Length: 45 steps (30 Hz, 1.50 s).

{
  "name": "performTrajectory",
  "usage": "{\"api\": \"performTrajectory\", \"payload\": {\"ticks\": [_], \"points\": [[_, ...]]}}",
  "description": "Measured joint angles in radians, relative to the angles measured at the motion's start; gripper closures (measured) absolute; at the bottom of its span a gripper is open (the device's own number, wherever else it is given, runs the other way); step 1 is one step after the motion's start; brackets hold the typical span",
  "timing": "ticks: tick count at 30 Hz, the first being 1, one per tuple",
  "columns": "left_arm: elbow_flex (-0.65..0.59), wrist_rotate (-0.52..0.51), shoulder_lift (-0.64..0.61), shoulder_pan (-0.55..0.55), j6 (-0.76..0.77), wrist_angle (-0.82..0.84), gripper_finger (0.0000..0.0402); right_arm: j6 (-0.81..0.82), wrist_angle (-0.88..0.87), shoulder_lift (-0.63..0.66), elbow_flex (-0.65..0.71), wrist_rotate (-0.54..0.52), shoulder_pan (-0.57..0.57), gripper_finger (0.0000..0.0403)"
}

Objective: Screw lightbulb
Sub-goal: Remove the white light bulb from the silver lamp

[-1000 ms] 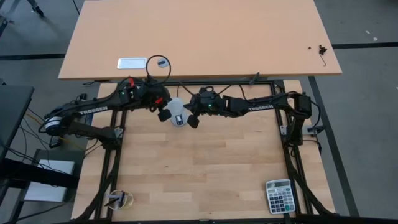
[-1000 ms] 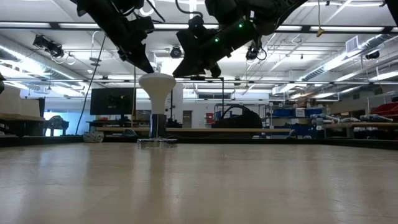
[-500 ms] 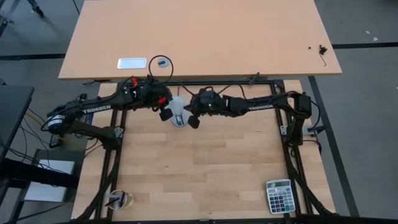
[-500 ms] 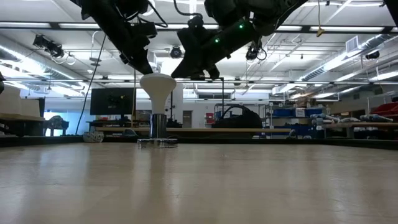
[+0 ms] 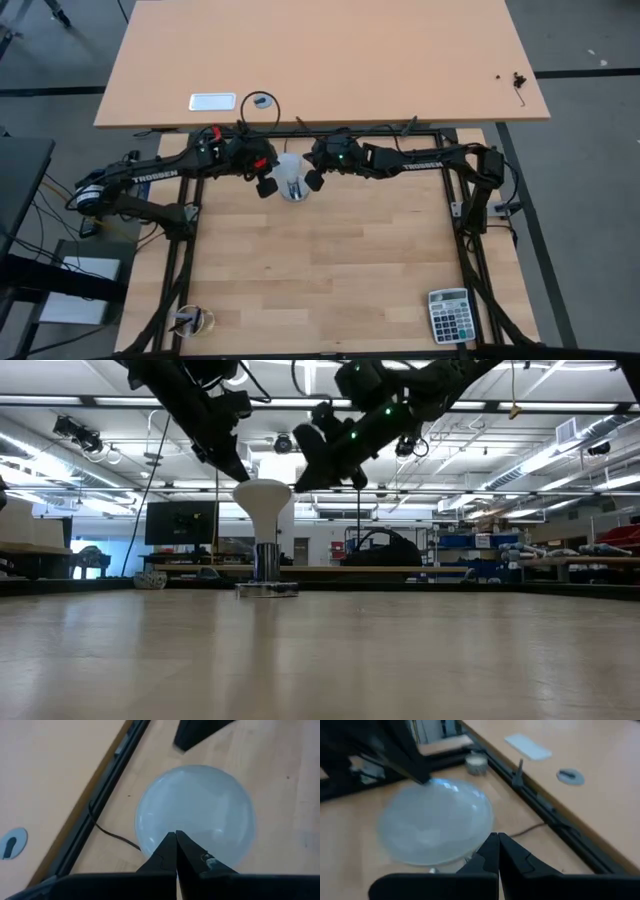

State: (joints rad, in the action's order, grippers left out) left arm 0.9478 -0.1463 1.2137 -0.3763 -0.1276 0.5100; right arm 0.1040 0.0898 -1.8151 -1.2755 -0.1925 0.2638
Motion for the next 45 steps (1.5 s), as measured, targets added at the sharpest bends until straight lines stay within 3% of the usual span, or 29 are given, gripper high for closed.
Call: {"api": "performTrajectory", "payload": {"ticks": [13,24,45], "points": [[-0.003,0.008,0.003,0.000,-0.004,-0.062,0.0402,-0.018,-0.030,0.035,-0.001,0.059,-0.101,0.0394],[0.047,0.028,0.005,0.000,-0.019,-0.066,0.0402,-0.019,-0.017,0.035,-0.001,0.061,-0.103,0.0394],[0.017,0.043,0.022,-0.005,-0.026,-0.055,0.0402,-0.036,-0.018,0.035,-0.001,0.111,-0.105,0.0394]]}}
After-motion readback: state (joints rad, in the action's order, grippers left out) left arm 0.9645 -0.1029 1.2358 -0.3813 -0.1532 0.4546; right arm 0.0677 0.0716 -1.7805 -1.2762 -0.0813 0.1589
